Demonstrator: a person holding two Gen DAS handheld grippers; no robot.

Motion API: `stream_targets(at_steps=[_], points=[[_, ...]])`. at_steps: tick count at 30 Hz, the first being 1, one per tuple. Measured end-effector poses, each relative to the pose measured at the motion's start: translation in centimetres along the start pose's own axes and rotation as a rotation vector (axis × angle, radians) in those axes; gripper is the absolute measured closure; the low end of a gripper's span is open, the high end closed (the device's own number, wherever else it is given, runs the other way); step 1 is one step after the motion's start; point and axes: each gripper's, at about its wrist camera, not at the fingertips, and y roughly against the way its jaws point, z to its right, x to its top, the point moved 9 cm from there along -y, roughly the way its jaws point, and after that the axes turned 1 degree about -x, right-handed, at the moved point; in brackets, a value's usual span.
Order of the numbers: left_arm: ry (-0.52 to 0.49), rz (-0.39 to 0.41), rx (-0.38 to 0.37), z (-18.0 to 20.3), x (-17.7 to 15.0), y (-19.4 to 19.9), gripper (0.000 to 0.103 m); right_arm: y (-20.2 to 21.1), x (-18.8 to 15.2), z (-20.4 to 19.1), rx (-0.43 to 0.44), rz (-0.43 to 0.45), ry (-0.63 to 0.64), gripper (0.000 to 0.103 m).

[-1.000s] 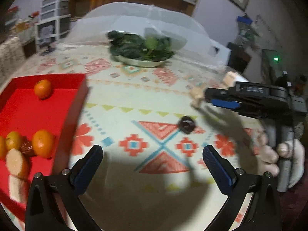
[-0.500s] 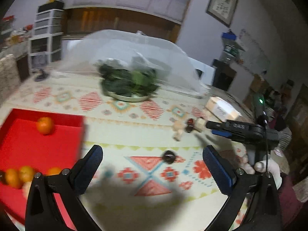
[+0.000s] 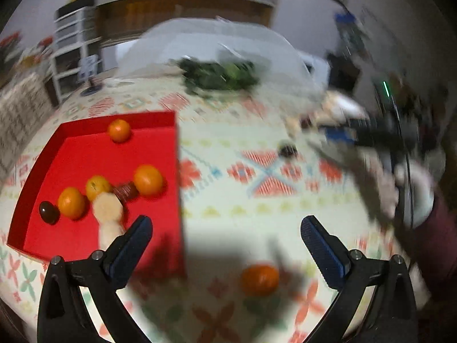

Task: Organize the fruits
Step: 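Grasp a dark round fruit with the right gripper while the left grasps an orange, then lower the orange into the red tray with the left gripper while the right drops the dark fruit there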

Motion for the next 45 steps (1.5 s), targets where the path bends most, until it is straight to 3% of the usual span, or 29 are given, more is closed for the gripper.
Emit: stream_targets(at_steps=[6,10,14,18,23,27,29,30,32,38,45], points=[[-0.076,-0.028,0.055,1.4,-2.2,-0.9,0.002,-0.5,-1.1,-1.8,0.016,-0.026,0.037,0.053],[-0.05,0.0,0.053,0.9,-2.0,-0.1,0.02,-1.2,-2.3,-3.7,0.025,-0.055,0.078,0.053],[-0.06,0.022,-0.01,1.7,-2.1,0.7,0.021,-1.4,-2.8,-4.7,0.024,-0.058,0.102,0.053],[-0.088,-0.003,-0.04,2.8,-3.0,-0.2,0.021,-2.7,-3.5,-6.4,0.007,-0.077,0.163,0.053],[-0.117,-0.041,-0.023,3.5,-4.2,-1.9,0.022,-4.7,-4.8,-8.9,-0.064,-0.099,0.291,0.053],[-0.136,-0.055,0.014,3.4,-4.6,-2.8,0.038,-5.1,-4.9,-9.3,-0.134,-0.081,0.355,0.053],[-0.121,-0.049,0.02,3.2,-4.2,-2.8,0.06,-5.4,-4.9,-9.0,-0.16,-0.085,0.358,0.057],[-0.114,-0.048,0.023,3.1,-4.1,-2.8,0.071,-5.4,-4.9,-8.7,-0.176,-0.083,0.359,0.064],[-0.082,-0.045,0.007,2.7,-3.8,-2.8,0.072,-5.3,-4.7,-8.2,-0.186,-0.08,0.348,0.073],[-0.002,0.005,-0.016,1.3,-3.1,-1.5,0.072,-4.3,-4.7,-8.2,-0.16,-0.073,0.326,0.074],[0.122,0.102,-0.024,-2.5,-0.8,2.2,0.072,-2.1,-4.8,-12.3,-0.086,-0.033,0.367,0.074]])
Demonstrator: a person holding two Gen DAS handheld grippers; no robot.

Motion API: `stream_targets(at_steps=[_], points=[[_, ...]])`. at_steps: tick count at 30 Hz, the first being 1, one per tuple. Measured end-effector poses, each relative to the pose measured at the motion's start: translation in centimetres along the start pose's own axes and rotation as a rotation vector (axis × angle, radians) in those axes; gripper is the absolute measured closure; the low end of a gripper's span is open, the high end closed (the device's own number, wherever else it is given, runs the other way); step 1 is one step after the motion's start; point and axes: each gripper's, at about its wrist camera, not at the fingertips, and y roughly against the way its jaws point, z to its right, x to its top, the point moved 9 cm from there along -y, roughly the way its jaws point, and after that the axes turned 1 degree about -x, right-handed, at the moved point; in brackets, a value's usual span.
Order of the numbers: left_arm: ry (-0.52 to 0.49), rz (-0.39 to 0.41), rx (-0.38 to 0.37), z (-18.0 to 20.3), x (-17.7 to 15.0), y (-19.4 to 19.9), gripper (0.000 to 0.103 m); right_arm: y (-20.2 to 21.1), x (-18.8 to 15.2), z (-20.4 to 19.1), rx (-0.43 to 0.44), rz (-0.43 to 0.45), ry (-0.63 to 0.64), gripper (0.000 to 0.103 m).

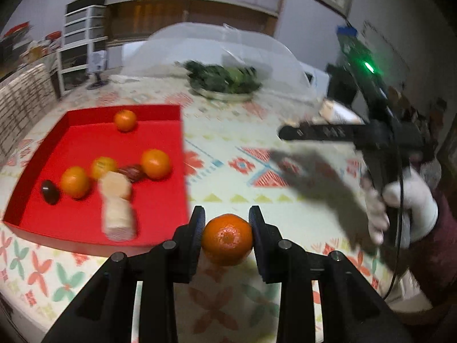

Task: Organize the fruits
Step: 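Lower the orange into the red tray with the left gripper while the right drops the dark fruit there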

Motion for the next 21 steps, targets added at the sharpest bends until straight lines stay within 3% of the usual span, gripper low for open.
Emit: stream_targets(at_steps=[11,17,21], points=[[0.236,0.101,0.126,-12.9,5.9,4.1,0.072,1.1,0.8,-10.9,0.212,-0.004,0.092,0.074],[0.355,0.057,0.136,-19.2,6.9,2.1,0.072,-0.3,-0.3,-15.4,0.293,-0.053,0.131,0.074],[0.355,0.023,0.154,-20.8,7.4,0.2,0.072,-1.6,-1.6,-17.8,0.319,-0.093,0.162,0.074]])
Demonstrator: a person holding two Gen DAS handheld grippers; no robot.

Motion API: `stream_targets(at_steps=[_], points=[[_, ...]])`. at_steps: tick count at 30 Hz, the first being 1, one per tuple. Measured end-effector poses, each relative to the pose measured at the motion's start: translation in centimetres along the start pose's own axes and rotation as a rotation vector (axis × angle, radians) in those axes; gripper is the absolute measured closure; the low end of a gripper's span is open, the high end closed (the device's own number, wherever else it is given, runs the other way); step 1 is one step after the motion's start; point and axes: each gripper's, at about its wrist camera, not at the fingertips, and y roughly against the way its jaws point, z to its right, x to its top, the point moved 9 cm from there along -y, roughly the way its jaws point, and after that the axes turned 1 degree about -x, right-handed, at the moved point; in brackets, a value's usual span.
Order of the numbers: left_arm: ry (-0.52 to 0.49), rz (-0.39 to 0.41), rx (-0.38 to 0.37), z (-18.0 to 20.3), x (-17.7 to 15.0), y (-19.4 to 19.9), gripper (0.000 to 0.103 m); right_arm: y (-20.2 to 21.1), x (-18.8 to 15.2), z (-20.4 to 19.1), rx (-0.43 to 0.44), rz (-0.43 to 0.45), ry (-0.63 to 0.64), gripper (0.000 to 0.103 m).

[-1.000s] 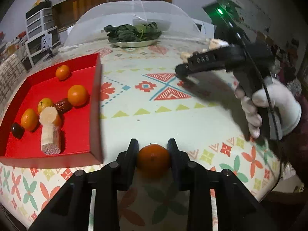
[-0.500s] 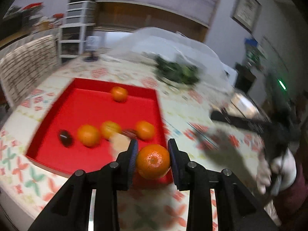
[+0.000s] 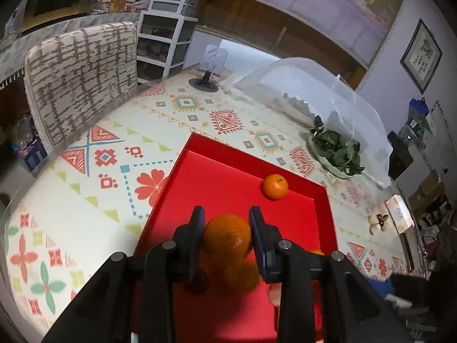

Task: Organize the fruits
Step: 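Lower the orange into the red tray with the left gripper while the right drops the dark fruit there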

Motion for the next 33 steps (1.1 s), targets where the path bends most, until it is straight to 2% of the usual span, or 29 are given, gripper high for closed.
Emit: stream_targets(at_steps=[5,9,15,18,23,28,29,31,33], points=[[0.001,-0.026,-0.001,-0.4,0.5,-1.8,0.072,-1.9,-0.1,-2.6,0.047,-0.029,0.035,0.074],[0.005,-0.025,-0.008,-0.5,0.6,-1.8,0.072,-3.4,1.4,-4.1,0.057,-0.021,0.061,0.074],[0.03,-0.04,-0.003,-1.7,0.4,-2.1,0.072,-5.7,4.2,-4.4,0.083,-0.023,0.036,0.074],[0.037,-0.046,-0.002,-2.3,0.4,-2.5,0.072,-6.6,4.3,-4.2,0.121,-0.044,-0.002,0.073],[0.062,-0.064,0.002,-2.9,0.6,-3.8,0.072,-7.6,4.1,-3.9,0.137,-0.071,-0.039,0.073],[0.076,-0.061,-0.018,-2.8,0.9,-3.9,0.056,-8.0,4.0,-4.2,0.12,-0.074,-0.03,0.073],[0.08,-0.053,-0.026,-2.7,1.0,-3.6,0.055,-8.0,4.2,-4.2,0.114,-0.07,-0.028,0.073],[0.083,-0.035,-0.026,-2.8,1.1,-2.9,0.045,-7.9,4.4,-4.0,0.107,-0.064,-0.03,0.073],[0.092,-0.02,-0.033,-2.8,1.1,-2.2,0.041,-8.0,4.7,-3.8,0.102,-0.057,-0.035,0.073]])
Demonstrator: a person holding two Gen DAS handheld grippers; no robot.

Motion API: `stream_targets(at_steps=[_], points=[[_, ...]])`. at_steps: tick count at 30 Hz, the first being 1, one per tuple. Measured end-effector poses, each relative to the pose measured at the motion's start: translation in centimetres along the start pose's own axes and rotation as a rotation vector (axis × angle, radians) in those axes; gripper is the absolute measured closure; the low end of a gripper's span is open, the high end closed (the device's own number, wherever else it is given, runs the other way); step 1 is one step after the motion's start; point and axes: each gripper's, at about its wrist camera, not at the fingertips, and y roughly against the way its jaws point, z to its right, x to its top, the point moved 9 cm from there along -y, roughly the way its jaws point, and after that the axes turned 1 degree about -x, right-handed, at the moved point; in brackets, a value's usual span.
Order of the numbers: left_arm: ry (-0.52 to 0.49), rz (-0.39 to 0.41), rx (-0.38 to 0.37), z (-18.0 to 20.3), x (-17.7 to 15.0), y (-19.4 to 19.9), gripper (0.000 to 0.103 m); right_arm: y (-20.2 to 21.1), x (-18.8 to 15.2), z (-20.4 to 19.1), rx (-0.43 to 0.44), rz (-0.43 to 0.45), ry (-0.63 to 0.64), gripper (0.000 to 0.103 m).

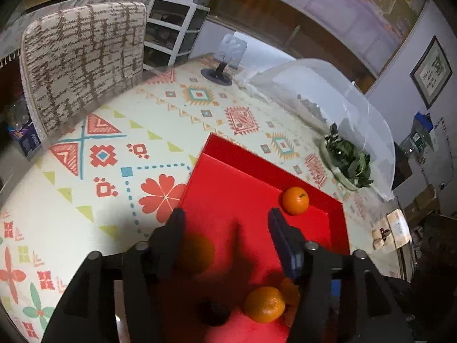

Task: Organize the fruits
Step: 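Lower the orange into the red tray with the left gripper while the right drops the dark fruit there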

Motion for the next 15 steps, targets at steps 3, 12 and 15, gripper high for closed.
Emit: stream_targets(at_steps=[3,12,15], points=[[0.011,0.03,0.0,-0.2,0.1,1.4,0.035,-0.2,0.4,0.5,-0.021,0.014,0.0,0.072],[0.024,0.071,-0.005,0.0,0.0,3.9,0.032,0.3,1.7,1.4,-0.023,0.069,-0.044,0.042],[0.014,0.084,-0.008,0.6,-0.3,4.7,0.031,1.8,1.9,2.3,-0.034,0.097,-0.062,0.042]])
